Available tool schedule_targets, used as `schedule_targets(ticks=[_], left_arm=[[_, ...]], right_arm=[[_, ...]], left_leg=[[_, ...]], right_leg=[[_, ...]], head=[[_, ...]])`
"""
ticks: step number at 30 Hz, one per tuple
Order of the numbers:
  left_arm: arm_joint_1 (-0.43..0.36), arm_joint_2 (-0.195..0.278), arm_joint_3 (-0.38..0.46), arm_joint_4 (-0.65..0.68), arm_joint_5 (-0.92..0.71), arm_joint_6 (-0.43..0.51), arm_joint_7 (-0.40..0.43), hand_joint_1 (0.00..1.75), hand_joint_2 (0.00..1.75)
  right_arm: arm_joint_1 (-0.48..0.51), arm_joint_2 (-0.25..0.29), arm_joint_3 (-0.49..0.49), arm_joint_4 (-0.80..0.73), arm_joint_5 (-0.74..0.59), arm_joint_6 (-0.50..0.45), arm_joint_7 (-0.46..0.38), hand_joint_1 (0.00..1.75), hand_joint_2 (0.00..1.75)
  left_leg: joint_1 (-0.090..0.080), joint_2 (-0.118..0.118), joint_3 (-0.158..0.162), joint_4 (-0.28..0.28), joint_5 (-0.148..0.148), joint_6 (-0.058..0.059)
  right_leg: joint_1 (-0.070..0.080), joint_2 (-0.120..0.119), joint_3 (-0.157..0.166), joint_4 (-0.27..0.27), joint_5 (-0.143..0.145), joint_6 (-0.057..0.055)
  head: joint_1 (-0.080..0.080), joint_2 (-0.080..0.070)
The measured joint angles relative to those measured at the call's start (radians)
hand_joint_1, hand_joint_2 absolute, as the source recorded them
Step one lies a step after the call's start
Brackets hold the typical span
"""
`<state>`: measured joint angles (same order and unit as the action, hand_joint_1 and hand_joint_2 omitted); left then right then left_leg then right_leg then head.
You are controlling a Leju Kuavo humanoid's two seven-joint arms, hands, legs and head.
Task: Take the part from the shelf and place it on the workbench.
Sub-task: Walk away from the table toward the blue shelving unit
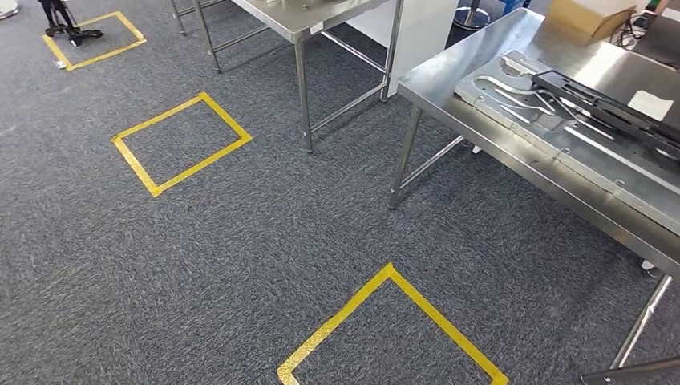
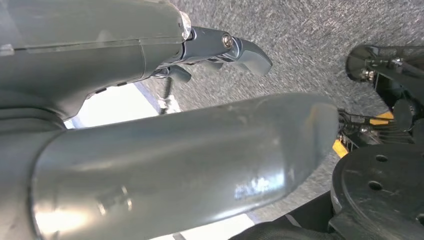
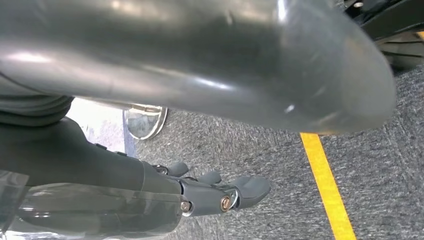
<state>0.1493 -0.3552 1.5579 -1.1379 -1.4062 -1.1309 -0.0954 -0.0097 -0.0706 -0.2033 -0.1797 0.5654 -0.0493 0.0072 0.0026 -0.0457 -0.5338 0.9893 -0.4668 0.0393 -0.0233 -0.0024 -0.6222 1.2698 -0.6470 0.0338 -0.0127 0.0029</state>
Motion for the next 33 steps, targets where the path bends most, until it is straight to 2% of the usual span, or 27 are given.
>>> schedule_targets(ticks=[1, 2, 4, 5, 6, 7, 8, 10, 12, 13, 14, 15, 16, 17, 19, 20, 21, 22, 23, 25, 27, 28, 29, 30, 31, 32, 33], left_arm=[[0.000, 0.000, 0.000, 0.000, 0.000, -0.002, 0.000, 0.00, 0.00], [0.000, 0.000, 0.000, 0.000, 0.000, -0.005, 0.000, 0.00, 0.00], [0.000, 0.000, 0.000, -0.001, 0.000, -0.011, 0.000, 0.00, 0.00], [0.000, 0.000, 0.000, -0.002, 0.000, -0.013, 0.000, 0.00, 0.00], [0.000, 0.000, 0.000, -0.004, 0.000, -0.014, 0.000, 0.00, 0.00], [0.001, 0.000, 0.000, -0.006, 0.000, -0.014, 0.000, 0.00, 0.00], [0.003, 0.000, 0.000, -0.007, 0.000, -0.014, 0.000, 0.00, 0.00], [0.004, 0.001, 0.000, -0.009, -0.001, -0.016, 0.000, 0.00, 0.00], [0.002, 0.001, 0.000, -0.012, -0.003, -0.021, -0.001, 0.00, 0.00], [0.001, 0.001, 0.000, -0.014, -0.004, -0.024, -0.002, 0.00, 0.00], [0.001, 0.002, 0.000, -0.015, -0.005, -0.026, -0.002, 0.00, 0.00], [0.002, 0.002, 0.000, -0.016, -0.006, -0.027, -0.002, 0.00, 0.00], [0.003, 0.002, 0.000, -0.016, -0.007, -0.028, -0.003, 0.00, 0.00], [0.004, 0.002, 0.000, -0.018, -0.008, -0.029, -0.004, 0.00, 0.00], [0.004, 0.003, 0.000, -0.022, -0.010, -0.033, -0.006, 0.00, 0.00], [0.004, 0.003, 0.000, -0.026, -0.011, -0.034, -0.008, 0.00, 0.00], [0.005, 0.003, 0.000, -0.028, -0.012, -0.035, -0.010, 0.00, 0.00], [0.007, 0.003, 0.000, -0.031, -0.014, -0.037, -0.010, 0.00, 0.00], [0.010, 0.003, 0.000, -0.033, -0.016, -0.038, -0.011, 0.00, 0.00], [0.012, 0.003, 0.000, -0.038, -0.019, -0.042, -0.012, 0.00, 0.00], [0.011, 0.003, 0.000, -0.043, -0.021, -0.045, -0.014, 0.00, 0.00], [0.010, 0.003, 0.000, -0.043, -0.022, -0.046, -0.015, 0.00, 0.00], [0.010, 0.003, 0.000, -0.044, -0.024, -0.047, -0.017, 0.00, 0.00], [0.009, 0.003, 0.000, -0.044, -0.026, -0.048, -0.018, 0.00, 0.00], [0.010, 0.003, 0.000, -0.044, -0.027, -0.048, -0.018, 0.00, 0.00], [0.010, 0.003, 0.000, -0.044, -0.029, -0.048, -0.019, 0.00, 0.00], [0.010, 0.003, 0.000, -0.044, -0.029, -0.047, -0.019, 0.00, 0.00]], right_arm=[[0.000, 0.000, 0.002, 0.000, 0.001, 0.000, 0.000, 0.00, 0.00], [0.001, 0.000, 0.003, 0.000, 0.003, -0.001, 0.000, 0.00, 0.00], [0.001, -0.001, 0.004, 0.001, 0.006, -0.003, 0.000, 0.00, 0.00], [0.001, -0.002, 0.005, 0.001, 0.008, -0.005, 0.000, 0.00, 0.00], [0.001, -0.002, 0.007, 0.001, 0.011, -0.007, 0.000, 0.00, 0.00], [0.000, -0.002, 0.008, 0.001, 0.012, -0.008, 0.000, 0.00, 0.00], [-0.002, -0.002, 0.009, 0.001, 0.014, -0.010, 0.000, 0.00, 0.00], [-0.003, -0.002, 0.011, 0.001, 0.016, -0.012, -0.001, 0.00, 0.00], [-0.001, -0.002, 0.011, 0.001, 0.017, -0.014, -0.004, 0.00, 0.00], [0.000, -0.002, 0.011, 0.001, 0.017, -0.014, -0.005, 0.00, 0.00], [0.000, -0.002, 0.011, 0.001, 0.017, -0.014, -0.006, 0.00, 0.00], [-0.001, -0.002, 0.011, 0.001, 0.017, -0.014, -0.006, 0.00, 0.00], [-0.003, -0.002, 0.011, 0.001, 0.017, -0.014, -0.007, 0.00, 0.00], [-0.005, -0.002, 0.011, 0.001, 0.017, -0.013, -0.007, 0.00, 0.00], [-0.007, -0.003, 0.011, 0.001, 0.017, -0.012, -0.008, 0.00, 0.00], [-0.009, -0.003, 0.012, 0.001, 0.017, -0.012, -0.008, 0.00, 0.00], [-0.011, -0.004, 0.012, 0.001, 0.017, -0.012, -0.008, 0.00, 0.00], [-0.014, -0.004, 0.012, 0.001, 0.017, -0.012, -0.008, 0.00, 0.00], [-0.018, -0.004, 0.012, 0.001, 0.017, -0.012, -0.008, 0.00, 0.00], [-0.020, -0.004, 0.012, 0.000, 0.017, -0.011, -0.007, 0.00, 0.00], [-0.017, -0.006, 0.012, 0.000, 0.017, -0.011, -0.006, 0.00, 0.00], [-0.015, -0.007, 0.012, 0.000, 0.017, -0.011, -0.005, 0.00, 0.00], [-0.013, -0.008, 0.012, 0.000, 0.018, -0.011, -0.004, 0.00, 0.00], [-0.011, -0.008, 0.012, 0.000, 0.018, -0.011, -0.004, 0.00, 0.00], [-0.010, -0.008, 0.012, 0.000, 0.018, -0.011, -0.003, 0.00, 0.00], [-0.009, -0.008, 0.012, 0.000, 0.018, -0.011, -0.003, 0.00, 0.00], [-0.009, -0.009, 0.012, 0.000, 0.018, -0.012, -0.002, 0.00, 0.00]], left_leg=[[0.000, -0.014, 0.002, 0.002, -0.001, -0.002], [0.000, -0.027, 0.003, 0.004, -0.003, -0.004], [-0.003, -0.051, -0.004, 0.015, -0.009, -0.014], [-0.003, -0.061, -0.010, 0.020, -0.010, -0.020], [-0.004, -0.072, -0.015, 0.023, -0.010, -0.026], [-0.002, -0.082, -0.017, 0.023, -0.010, -0.032], [-0.001, -0.081, -0.019, 0.028, -0.011, -0.037], [-0.001, -0.041, -0.041, 0.079, -0.044, -0.046], [0.001, 0.014, -0.100, 0.206, -0.111, -0.054], [0.003, 0.027, -0.131, 0.272, -0.138, -0.057], [0.004, 0.034, -0.150, 0.312, -0.149, -0.059], [0.005, 0.037, -0.150, 0.314, -0.140, -0.059], [0.006, 0.044, -0.128, 0.271, -0.113, -0.059], [0.007, 0.058, -0.089, 0.200, -0.079, -0.056], [0.003, 0.098, -0.021, 0.070, -0.036, -0.047], [0.000, 0.109, -0.007, 0.041, -0.031, -0.042], [-0.003, 0.110, -0.006, 0.033, -0.033, -0.037], [-0.004, 0.098, -0.007, 0.030, -0.031, -0.032], [-0.002, 0.088, -0.004, 0.024, -0.026, -0.027], [0.002, 0.067, 0.001, 0.011, -0.015, -0.013], [0.002, 0.047, 0.001, 0.007, -0.008, -0.005], [0.000, 0.035, 0.000, 0.007, -0.008, -0.003], [-0.002, 0.022, 0.000, 0.008, -0.008, -0.002], [-0.003, 0.007, 0.000, 0.009, -0.009, -0.002], [-0.003, -0.008, 0.002, 0.010, -0.010, -0.003], [-0.003, -0.022, 0.005, 0.012, -0.012, -0.005], [-0.003, -0.034, 0.004, 0.015, -0.015, -0.008]], right_leg=[[-0.001, 0.005, 0.014, -0.044, 0.038, 0.000], [-0.003, 0.020, 0.039, -0.111, 0.081, -0.002], [-0.006, 0.062, 0.080, -0.221, 0.129, -0.006], [-0.006, 0.075, 0.088, -0.245, 0.134, -0.010], [-0.004, 0.076, 0.089, -0.249, 0.131, -0.014], [-0.004, 0.063, 0.089, -0.250, 0.132, -0.021], [-0.004, 0.051, 0.091, -0.252, 0.134, -0.027], [-0.006, 0.024, 0.094, -0.257, 0.136, -0.042], [-0.001, -0.004, 0.094, -0.257, 0.134, -0.050], [0.001, -0.019, 0.094, -0.257, 0.132, -0.052], [0.003, -0.034, 0.094, -0.256, 0.131, -0.052], [0.003, -0.048, 0.095, -0.256, 0.129, -0.052], [0.003, -0.061, 0.096, -0.255, 0.128, -0.051], [0.003, -0.073, 0.099, -0.255, 0.126, -0.049], [0.006, -0.094, 0.106, -0.254, 0.121, -0.040], [0.007, -0.103, 0.110, -0.255, 0.118, -0.034], [0.007, -0.112, 0.113, -0.256, 0.117, -0.028], [0.007, -0.121, 0.118, -0.259, 0.116, -0.021], [0.005, -0.120, 0.122, -0.260, 0.114, -0.014], [0.003, -0.075, 0.112, -0.227, 0.085, -0.005], [0.001, -0.017, 0.058, -0.119, 0.021, -0.003], [0.001, -0.005, 0.024, -0.053, -0.006, -0.003], [0.001, -0.001, -0.002, -0.006, -0.017, -0.003], [0.001, 0.001, -0.014, 0.008, -0.006, -0.004], [0.001, 0.003, -0.008, -0.017, 0.024, -0.005], [0.000, 0.011, 0.014, -0.075, 0.068, -0.006], [-0.001, 0.033, 0.042, -0.141, 0.102, -0.009]], head=[[0.000, 0.000], [0.000, 0.000], [0.001, 0.000], [0.001, 0.000], [0.001, 0.000], [0.000, 0.000], [0.000, 0.000], [-0.005, 0.000], [-0.011, 0.000], [-0.012, 0.000], [-0.012, 0.000], [-0.012, 0.000], [-0.012, 0.000], [-0.012, 0.000], [-0.011, 0.000], [-0.011, 0.000], [-0.010, 0.000], [-0.010, 0.000], [-0.009, 0.000], [-0.008, 0.000], [-0.006, 0.000], [-0.005, 0.000], [-0.005, 0.000], [-0.005, 0.000], [-0.005, 0.000], [-0.005, 0.000], [-0.005, 0.000]])
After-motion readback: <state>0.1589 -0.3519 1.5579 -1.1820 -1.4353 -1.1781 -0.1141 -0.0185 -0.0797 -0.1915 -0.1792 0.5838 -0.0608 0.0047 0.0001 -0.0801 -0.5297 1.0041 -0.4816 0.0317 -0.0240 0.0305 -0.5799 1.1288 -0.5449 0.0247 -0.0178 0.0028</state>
